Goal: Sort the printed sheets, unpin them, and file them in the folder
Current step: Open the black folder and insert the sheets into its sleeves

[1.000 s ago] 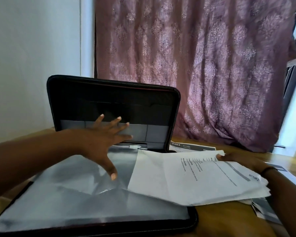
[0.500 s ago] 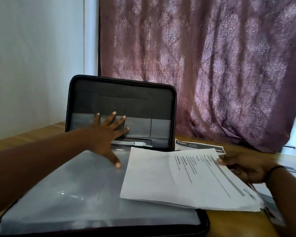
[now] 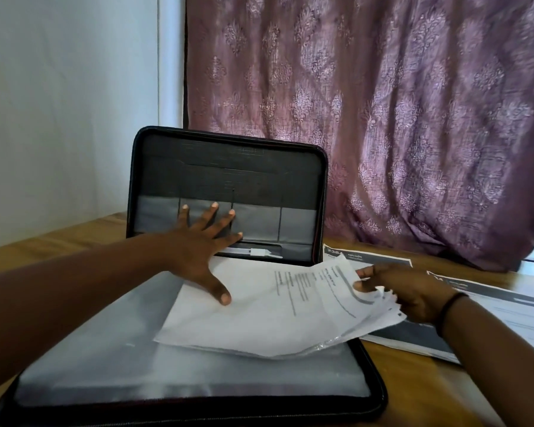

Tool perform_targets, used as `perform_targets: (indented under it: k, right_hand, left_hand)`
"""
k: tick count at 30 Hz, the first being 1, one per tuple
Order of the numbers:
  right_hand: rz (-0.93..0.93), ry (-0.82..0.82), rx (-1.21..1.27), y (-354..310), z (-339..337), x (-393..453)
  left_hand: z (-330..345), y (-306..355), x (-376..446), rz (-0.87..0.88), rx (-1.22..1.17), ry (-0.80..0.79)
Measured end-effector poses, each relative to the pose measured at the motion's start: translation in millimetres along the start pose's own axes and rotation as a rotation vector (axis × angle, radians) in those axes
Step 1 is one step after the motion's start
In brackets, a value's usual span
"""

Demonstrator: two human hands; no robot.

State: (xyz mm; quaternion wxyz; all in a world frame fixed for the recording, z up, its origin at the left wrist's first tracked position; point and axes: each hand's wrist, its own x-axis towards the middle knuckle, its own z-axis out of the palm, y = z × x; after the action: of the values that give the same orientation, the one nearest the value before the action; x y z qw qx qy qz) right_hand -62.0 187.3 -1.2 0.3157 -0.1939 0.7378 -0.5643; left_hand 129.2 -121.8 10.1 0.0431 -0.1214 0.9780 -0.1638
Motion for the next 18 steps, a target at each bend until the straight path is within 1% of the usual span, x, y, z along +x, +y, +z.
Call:
perform_targets:
  k: [3,8,9,12,13,15,18]
  right_hand:
    - [-0.092,0.047,-0.028,2,28,-1]
    - [-0.105,-0.073,-0.014,7,58,-10]
    - [-0.100,-0.120,-0.059,5,58,-12]
    - [-0.075,-0.313,-0.331,-1,47,-19]
    - [-0.064,-0.354,-0.393,-1,43,-19]
    - [-0.058,-0.343,-0.416,1,41,-20]
    - [-0.096,-0.221,-0.415,2,50,-22]
  left_hand:
    - [0,3,0,-0.007,0.001,-0.009]
    - [1,6,2,-0.010,-0.014,-0.006]
    - [2,6,3,-0.012,-0.015,-0.004]
    - [2,6,4,-0.016,-0.017,-0.001]
    - [1,6,3,-0.013,-0.023,0.003]
    - [-2,4,0,-0.004,-0.044,0.028]
    - [-9,-15,-9,-0.008,-0.030,0.137]
